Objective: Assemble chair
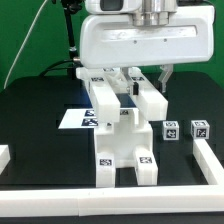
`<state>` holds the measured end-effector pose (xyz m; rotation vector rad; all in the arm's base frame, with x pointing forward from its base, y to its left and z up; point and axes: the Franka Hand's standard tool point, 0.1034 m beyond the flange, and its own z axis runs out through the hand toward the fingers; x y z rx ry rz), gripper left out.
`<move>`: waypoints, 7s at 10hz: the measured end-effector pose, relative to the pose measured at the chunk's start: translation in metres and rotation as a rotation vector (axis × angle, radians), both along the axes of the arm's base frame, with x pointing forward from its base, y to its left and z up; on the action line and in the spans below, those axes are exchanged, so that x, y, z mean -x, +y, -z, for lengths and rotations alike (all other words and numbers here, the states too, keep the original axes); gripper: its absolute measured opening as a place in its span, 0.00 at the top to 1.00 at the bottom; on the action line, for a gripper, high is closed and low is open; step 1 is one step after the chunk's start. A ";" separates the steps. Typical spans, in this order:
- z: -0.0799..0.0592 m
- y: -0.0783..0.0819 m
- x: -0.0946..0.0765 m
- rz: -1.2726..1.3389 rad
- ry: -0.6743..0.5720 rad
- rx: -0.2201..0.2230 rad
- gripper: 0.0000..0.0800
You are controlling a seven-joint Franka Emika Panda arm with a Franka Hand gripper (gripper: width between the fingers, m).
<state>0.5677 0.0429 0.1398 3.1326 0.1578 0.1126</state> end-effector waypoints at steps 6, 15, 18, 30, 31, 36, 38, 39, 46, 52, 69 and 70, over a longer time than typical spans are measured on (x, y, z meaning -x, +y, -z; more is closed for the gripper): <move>0.006 -0.008 0.004 0.052 -0.042 -0.024 0.64; 0.005 -0.001 0.004 0.056 -0.087 -0.029 0.64; 0.005 -0.001 0.005 0.056 -0.097 -0.029 0.64; 0.004 0.001 -0.006 0.031 -0.157 -0.022 0.64; 0.004 0.001 -0.006 0.031 -0.157 -0.022 0.64; 0.003 -0.007 0.010 0.043 -0.147 -0.023 0.64; 0.005 -0.008 0.006 0.044 -0.190 -0.017 0.64; 0.004 -0.005 0.003 0.042 -0.211 -0.017 0.64; -0.001 0.009 -0.002 0.058 -0.106 -0.036 0.64; 0.008 -0.013 0.002 0.007 -0.230 0.000 0.64; 0.002 -0.036 -0.014 0.247 -0.247 -0.069 0.64; 0.005 -0.040 -0.012 0.251 -0.243 -0.066 0.64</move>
Offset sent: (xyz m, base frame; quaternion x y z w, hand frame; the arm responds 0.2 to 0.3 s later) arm -0.0103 -0.0063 0.0015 0.0245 0.0000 -0.0062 0.9997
